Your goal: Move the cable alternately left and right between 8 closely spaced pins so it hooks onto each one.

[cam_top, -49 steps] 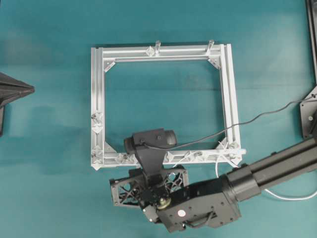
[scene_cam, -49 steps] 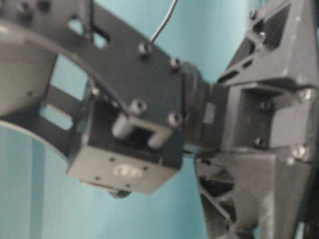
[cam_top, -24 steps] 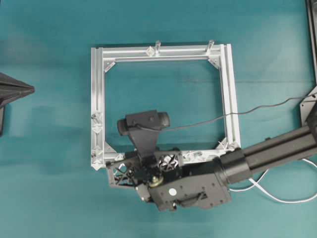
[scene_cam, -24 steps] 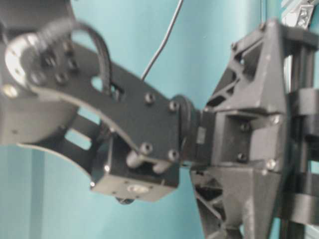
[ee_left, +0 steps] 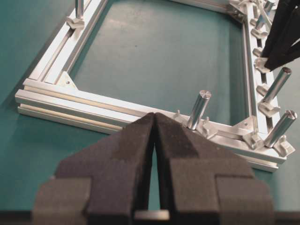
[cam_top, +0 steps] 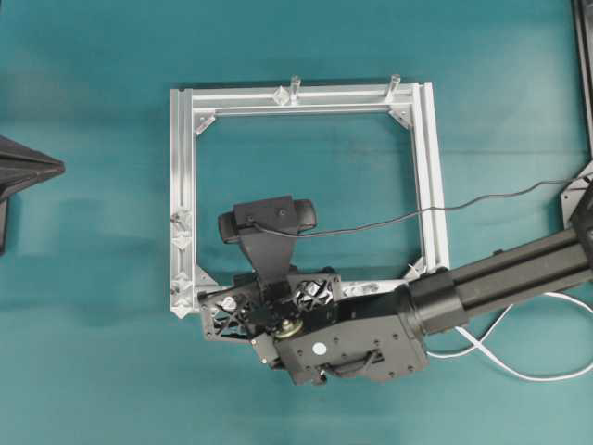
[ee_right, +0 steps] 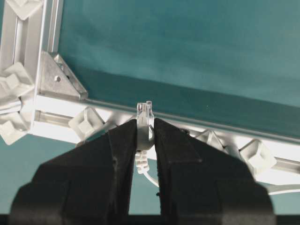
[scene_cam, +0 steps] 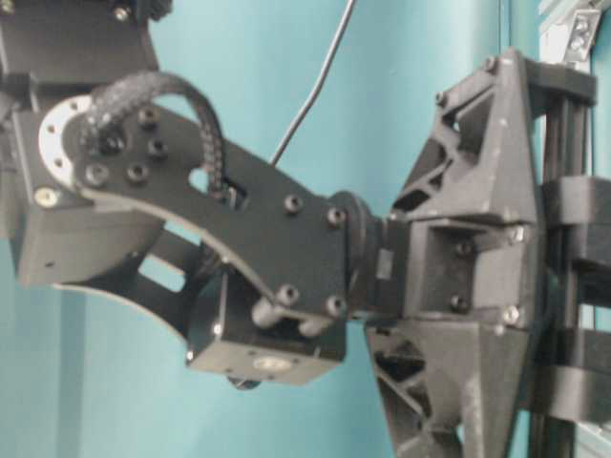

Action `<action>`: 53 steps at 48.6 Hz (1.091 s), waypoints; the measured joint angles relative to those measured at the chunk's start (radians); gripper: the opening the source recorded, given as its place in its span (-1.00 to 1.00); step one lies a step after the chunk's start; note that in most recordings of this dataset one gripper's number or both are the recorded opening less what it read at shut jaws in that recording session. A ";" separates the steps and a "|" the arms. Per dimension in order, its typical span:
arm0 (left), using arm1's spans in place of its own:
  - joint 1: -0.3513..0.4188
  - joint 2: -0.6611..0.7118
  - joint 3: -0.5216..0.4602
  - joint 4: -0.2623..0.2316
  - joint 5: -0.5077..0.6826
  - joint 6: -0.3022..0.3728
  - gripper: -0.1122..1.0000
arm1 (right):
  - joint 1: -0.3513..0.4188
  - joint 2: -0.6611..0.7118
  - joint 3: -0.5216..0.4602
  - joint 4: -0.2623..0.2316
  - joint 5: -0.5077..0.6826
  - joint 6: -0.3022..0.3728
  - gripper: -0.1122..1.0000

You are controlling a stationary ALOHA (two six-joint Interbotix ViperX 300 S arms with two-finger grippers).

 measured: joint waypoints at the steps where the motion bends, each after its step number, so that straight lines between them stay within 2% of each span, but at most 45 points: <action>1: 0.000 0.000 0.000 -0.002 0.000 0.000 -0.80 | 0.000 0.000 0.002 0.000 0.000 0.002 -0.52; 36: 0.000 0.002 0.000 0.000 0.000 0.000 -0.80 | -0.003 0.000 0.006 0.000 0.002 -0.005 -0.52; 53: 0.000 0.002 0.000 0.000 0.000 0.000 -0.80 | -0.003 0.000 0.006 0.000 0.002 -0.031 -0.52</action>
